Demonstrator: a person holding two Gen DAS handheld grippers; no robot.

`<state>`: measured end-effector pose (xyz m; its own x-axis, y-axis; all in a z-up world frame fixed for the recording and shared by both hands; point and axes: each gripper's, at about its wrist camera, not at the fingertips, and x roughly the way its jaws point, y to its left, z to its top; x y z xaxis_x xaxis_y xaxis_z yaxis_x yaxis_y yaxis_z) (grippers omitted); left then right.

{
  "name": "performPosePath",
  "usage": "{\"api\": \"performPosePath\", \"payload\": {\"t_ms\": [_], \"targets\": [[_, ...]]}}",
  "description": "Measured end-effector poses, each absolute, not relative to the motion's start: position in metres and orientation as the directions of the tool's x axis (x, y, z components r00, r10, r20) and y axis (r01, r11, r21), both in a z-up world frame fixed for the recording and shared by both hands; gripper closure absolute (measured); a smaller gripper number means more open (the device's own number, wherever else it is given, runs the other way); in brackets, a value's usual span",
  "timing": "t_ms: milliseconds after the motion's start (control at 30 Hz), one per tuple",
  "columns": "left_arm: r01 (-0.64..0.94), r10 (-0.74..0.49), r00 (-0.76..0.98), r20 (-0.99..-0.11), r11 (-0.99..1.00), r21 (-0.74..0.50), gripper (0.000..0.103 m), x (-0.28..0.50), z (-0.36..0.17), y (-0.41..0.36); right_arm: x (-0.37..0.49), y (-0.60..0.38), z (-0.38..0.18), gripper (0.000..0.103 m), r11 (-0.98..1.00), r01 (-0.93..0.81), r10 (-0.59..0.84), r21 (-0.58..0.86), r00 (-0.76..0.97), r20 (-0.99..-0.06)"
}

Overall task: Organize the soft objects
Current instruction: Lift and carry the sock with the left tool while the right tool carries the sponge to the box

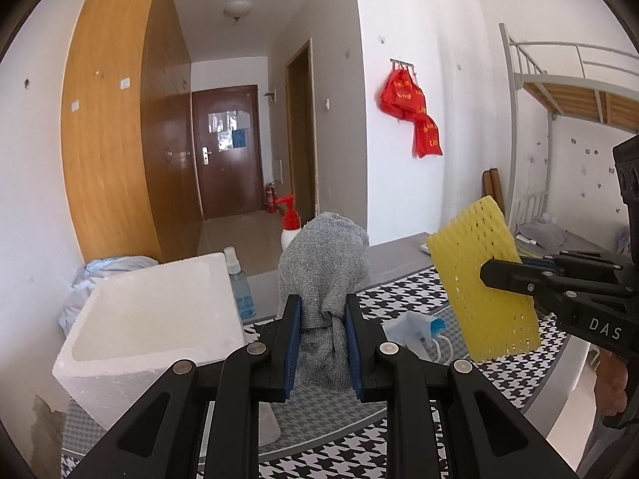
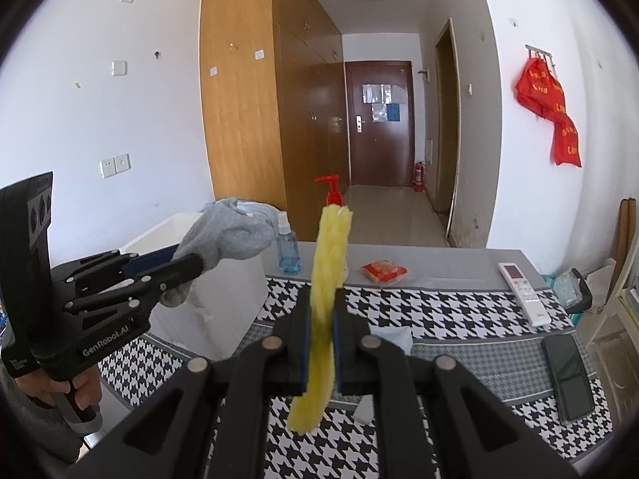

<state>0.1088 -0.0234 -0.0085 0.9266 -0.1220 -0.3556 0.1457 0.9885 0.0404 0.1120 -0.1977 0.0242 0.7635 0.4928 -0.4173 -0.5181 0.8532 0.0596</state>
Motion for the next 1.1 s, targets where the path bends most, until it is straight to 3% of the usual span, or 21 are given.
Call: {"api": "performPosePath", "payload": {"t_ms": [1100], "targets": [[0.053, -0.039, 0.961, -0.273, 0.998, 0.045, 0.081, 0.095, 0.017, -0.003, 0.114, -0.175, 0.037, 0.091, 0.814, -0.58, 0.55, 0.037, 0.747, -0.373]]}}
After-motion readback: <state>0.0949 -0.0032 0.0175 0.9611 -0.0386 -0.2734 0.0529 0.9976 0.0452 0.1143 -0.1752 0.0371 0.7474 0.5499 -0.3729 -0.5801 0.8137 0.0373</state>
